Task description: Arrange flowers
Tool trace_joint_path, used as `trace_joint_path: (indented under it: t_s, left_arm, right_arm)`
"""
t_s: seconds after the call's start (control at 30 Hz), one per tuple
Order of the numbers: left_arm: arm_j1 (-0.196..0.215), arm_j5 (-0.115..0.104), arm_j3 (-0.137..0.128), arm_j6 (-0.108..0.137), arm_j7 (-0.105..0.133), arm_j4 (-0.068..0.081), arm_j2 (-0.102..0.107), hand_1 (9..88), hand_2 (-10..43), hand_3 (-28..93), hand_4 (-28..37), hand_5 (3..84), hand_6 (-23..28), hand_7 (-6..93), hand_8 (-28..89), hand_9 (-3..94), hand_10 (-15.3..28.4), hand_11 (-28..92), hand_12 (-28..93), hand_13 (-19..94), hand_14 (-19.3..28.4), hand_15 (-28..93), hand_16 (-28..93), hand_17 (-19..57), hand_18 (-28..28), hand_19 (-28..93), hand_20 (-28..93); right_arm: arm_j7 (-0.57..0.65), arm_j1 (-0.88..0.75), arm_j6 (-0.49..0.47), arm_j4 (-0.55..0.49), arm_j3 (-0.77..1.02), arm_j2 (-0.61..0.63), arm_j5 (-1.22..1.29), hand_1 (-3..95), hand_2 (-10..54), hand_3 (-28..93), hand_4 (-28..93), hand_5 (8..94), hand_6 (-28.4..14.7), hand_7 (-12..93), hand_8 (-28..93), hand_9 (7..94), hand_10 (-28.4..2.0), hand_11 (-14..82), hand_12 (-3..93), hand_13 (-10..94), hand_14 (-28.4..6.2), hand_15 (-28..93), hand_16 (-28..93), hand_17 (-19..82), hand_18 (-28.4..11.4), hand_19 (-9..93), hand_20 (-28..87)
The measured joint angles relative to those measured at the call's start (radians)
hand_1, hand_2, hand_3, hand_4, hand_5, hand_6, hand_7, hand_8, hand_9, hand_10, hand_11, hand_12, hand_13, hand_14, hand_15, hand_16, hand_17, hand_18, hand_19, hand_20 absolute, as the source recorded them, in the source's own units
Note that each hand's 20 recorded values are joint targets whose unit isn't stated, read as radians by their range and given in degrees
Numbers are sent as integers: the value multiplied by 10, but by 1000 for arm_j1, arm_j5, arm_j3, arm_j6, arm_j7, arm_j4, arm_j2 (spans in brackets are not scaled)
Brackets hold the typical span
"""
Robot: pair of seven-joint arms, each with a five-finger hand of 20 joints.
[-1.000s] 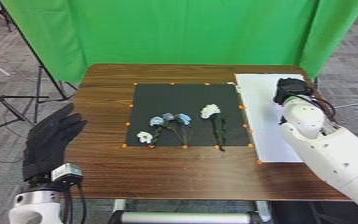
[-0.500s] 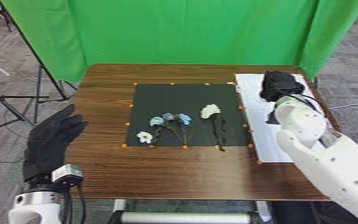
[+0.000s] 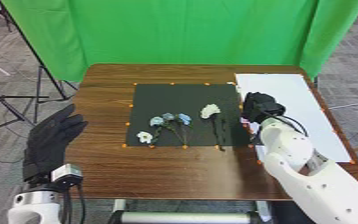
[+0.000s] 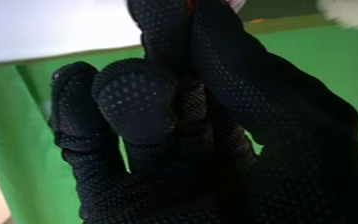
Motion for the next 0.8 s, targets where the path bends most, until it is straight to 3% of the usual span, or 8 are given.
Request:
trace_joint_path:
  t_s: [0.43, 0.7, 0.8]
  left_arm:
    - [-4, 1, -1, 0, -8, 0, 0, 267, 57, 804, -183, 447, 126, 125, -91, 396, 221, 380, 89, 284, 284, 688, -168, -84, 239, 633, 32]
    - [-4, 1, -4, 0, -8, 0, -1, 267, 57, 805, -183, 449, 126, 124, -91, 396, 221, 380, 89, 286, 284, 689, -168, -84, 239, 633, 31]
    - [-4, 1, -4, 0, -8, 0, -2, 267, 58, 805, -183, 448, 126, 124, -91, 397, 221, 380, 89, 285, 284, 689, -168, -84, 238, 633, 31]
  right_arm:
    - [-5, -44, -3, -39, -21, -31, 0, 524, -88, 799, -283, 782, -12, 260, 32, 888, -69, 190, 367, 812, -44, 669, 219, 465, -195, 932, 122]
    - [-4, -77, -32, -71, 9, -54, 18, 458, -93, 794, -281, 761, -34, 226, 37, 849, -105, 288, 282, 804, -53, 673, 218, 456, -203, 932, 130]
    - [2, -87, -41, -85, 13, -58, 21, 403, -68, 806, -272, 747, -38, 205, 28, 838, -125, 329, 227, 802, -58, 676, 219, 456, -209, 932, 136]
